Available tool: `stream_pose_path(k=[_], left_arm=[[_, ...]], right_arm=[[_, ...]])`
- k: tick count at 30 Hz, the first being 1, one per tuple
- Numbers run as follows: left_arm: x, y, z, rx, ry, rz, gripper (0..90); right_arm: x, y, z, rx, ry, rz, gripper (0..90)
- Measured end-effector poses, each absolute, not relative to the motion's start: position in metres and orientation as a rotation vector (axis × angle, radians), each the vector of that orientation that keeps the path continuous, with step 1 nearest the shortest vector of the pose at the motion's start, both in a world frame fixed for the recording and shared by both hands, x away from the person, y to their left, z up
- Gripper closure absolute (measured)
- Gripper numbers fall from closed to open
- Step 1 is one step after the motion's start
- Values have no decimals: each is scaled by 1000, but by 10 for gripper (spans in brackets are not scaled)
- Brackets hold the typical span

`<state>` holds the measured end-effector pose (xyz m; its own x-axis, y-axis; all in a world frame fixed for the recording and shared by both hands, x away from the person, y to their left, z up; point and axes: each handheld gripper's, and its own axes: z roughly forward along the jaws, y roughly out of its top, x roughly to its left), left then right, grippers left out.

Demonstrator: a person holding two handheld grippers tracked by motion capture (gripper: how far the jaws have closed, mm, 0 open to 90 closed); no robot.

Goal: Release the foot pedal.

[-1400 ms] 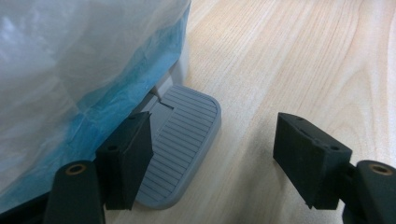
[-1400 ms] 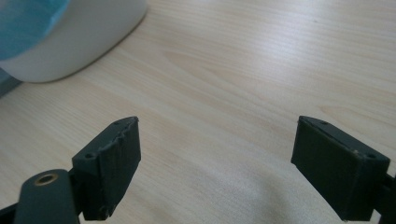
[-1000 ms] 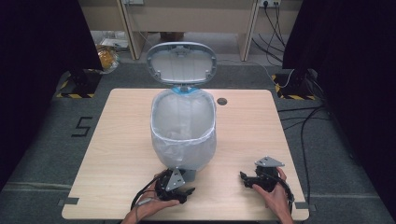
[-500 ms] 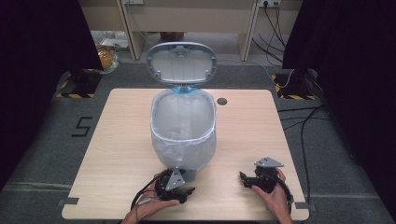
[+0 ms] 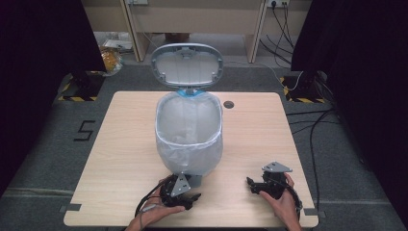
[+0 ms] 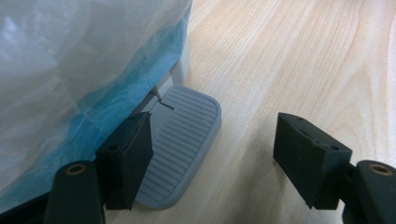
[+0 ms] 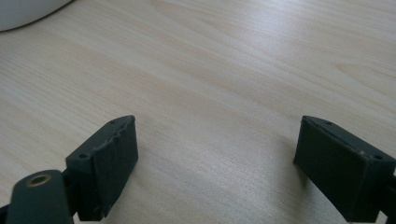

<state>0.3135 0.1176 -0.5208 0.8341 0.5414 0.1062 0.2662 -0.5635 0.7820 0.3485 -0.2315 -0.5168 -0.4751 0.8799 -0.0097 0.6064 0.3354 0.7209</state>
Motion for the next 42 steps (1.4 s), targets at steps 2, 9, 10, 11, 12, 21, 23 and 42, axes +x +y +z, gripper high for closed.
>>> stream_pose_path(k=[2, 9, 10, 11, 12, 21, 23, 42], left_arm=[[314, 118, -521, 2193, 584, 428, 276], [313, 117, -521, 2189, 587, 430, 276], [313, 117, -521, 2189, 587, 430, 276], [313, 117, -521, 2190, 587, 430, 276], [313, 117, -521, 2190, 586, 430, 276], [313, 117, -521, 2192, 582, 432, 276], [313, 117, -521, 2179, 591, 424, 277], [314, 118, -519, 2191, 574, 426, 266]], right_arm=[[349, -232, -517, 1305, 2208, 930, 131], [349, -231, -517, 1306, 2208, 931, 131], [349, -231, -517, 1308, 2208, 932, 131], [349, -231, -517, 1308, 2208, 932, 131], [349, -231, -517, 1308, 2208, 932, 131], [349, -231, -517, 1308, 2208, 931, 131], [349, -231, -517, 1308, 2208, 932, 131], [349, -232, -517, 1305, 2210, 932, 131]])
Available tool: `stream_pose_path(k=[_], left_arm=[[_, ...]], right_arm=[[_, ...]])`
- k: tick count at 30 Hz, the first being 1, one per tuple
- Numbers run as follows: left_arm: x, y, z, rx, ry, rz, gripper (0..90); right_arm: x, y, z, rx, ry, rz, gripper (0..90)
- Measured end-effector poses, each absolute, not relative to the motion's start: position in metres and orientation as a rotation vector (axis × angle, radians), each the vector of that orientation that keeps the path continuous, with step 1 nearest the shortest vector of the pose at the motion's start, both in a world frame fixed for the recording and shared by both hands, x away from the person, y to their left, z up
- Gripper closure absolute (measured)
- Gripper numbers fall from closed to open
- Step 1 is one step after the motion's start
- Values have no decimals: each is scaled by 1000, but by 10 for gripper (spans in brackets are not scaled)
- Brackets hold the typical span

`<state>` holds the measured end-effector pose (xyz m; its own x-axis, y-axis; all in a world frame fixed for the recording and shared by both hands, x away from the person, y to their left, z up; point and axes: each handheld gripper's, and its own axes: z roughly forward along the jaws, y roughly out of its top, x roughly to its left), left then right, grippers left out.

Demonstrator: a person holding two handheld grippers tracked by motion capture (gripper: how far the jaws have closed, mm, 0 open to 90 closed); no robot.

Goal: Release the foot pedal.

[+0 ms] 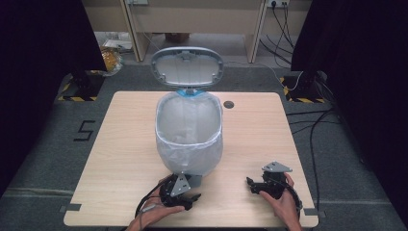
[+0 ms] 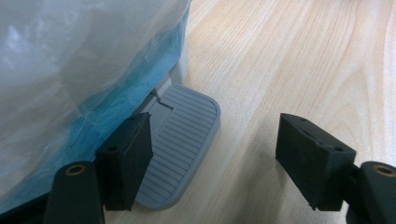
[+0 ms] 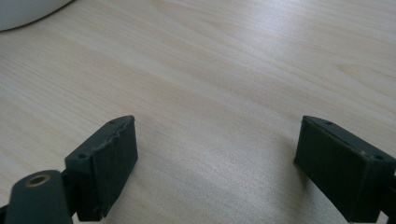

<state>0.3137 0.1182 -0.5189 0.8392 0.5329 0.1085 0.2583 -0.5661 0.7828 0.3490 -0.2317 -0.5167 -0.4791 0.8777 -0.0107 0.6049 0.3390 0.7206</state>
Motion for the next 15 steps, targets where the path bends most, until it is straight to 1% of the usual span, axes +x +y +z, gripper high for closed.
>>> stream_pose_path(k=[3, 4, 9, 15], left_arm=[[314, 119, -518, 2185, 579, 422, 266], [313, 119, -517, 2155, 588, 428, 265], [311, 121, -510, 2121, 577, 450, 260], [311, 124, -508, 2124, 585, 427, 254]], right_arm=[[349, -232, -517, 1305, 2211, 933, 131], [349, -232, -517, 1305, 2211, 933, 131], [349, -232, -517, 1307, 2211, 933, 131], [349, -232, -517, 1305, 2211, 934, 131]])
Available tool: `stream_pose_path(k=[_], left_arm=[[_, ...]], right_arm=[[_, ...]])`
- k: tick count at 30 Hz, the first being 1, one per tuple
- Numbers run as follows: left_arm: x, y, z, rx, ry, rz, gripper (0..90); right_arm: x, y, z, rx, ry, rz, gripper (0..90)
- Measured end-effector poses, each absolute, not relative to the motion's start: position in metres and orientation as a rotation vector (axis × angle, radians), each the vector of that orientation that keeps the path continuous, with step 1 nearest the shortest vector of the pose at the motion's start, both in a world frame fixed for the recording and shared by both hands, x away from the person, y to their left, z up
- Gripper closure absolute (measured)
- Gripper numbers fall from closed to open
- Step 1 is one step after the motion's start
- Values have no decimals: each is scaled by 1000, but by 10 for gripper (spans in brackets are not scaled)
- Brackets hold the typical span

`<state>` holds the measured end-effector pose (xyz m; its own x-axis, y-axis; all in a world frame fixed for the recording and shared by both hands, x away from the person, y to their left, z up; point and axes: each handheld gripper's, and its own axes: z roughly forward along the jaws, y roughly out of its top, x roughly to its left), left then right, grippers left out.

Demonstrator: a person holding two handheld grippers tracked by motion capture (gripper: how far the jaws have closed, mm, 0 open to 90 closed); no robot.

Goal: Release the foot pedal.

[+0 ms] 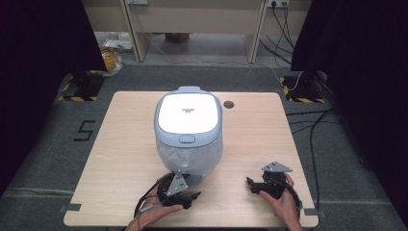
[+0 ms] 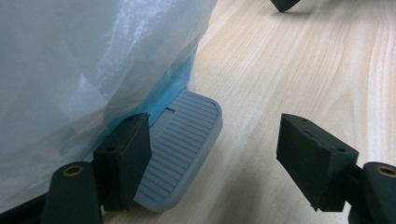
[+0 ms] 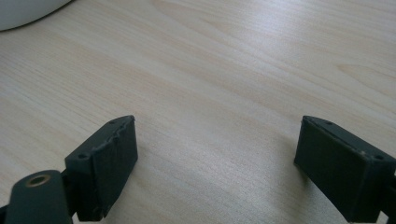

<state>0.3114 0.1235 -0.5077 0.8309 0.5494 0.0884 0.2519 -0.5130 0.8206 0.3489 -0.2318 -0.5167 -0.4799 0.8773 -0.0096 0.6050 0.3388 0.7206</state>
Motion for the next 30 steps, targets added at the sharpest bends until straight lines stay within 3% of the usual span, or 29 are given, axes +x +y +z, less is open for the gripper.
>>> stream_pose_path(k=[30], left_arm=[[294, 193, -484, 2036, 743, 483, 231]], right_arm=[[349, -232, -517, 1307, 2211, 935, 131]])
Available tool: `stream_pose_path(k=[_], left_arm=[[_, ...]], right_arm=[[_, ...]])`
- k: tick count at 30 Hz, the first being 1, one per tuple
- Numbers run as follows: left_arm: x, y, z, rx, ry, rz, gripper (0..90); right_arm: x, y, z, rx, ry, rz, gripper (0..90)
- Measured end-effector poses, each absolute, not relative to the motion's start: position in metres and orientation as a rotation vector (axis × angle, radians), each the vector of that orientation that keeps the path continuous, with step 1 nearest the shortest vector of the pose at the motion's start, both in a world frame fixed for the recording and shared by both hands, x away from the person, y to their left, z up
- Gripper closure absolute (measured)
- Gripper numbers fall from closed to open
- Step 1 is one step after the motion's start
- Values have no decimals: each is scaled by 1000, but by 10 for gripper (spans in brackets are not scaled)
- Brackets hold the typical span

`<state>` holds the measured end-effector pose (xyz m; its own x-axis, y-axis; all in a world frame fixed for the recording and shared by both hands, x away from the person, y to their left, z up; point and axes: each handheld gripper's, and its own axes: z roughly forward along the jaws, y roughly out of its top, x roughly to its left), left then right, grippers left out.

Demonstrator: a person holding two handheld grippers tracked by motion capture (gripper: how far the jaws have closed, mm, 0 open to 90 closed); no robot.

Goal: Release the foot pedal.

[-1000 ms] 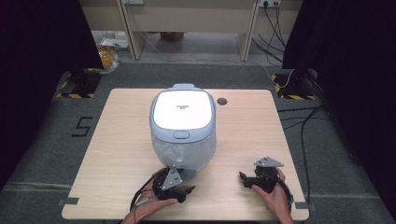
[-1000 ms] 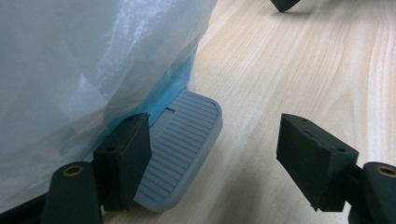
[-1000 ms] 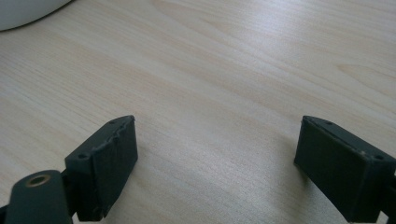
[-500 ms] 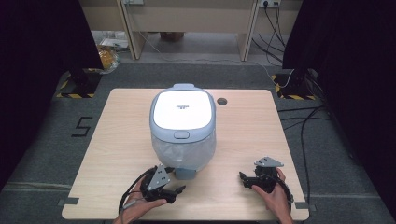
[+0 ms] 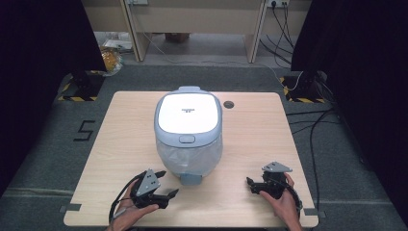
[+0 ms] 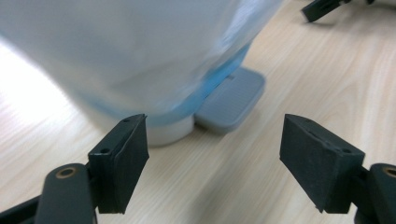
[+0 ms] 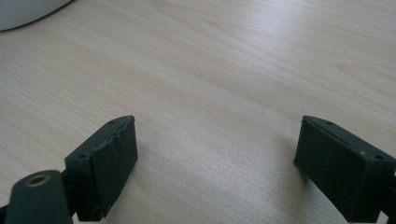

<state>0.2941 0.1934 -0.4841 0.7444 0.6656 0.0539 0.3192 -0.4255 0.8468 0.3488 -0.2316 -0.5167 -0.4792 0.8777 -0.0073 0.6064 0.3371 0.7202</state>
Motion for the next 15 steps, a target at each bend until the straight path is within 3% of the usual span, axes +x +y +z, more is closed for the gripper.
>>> stream_pose_path(k=[15], left_arm=[[289, 223, -509, 2067, 870, 516, 232]], right_arm=[[349, -232, -517, 1307, 2211, 934, 131]])
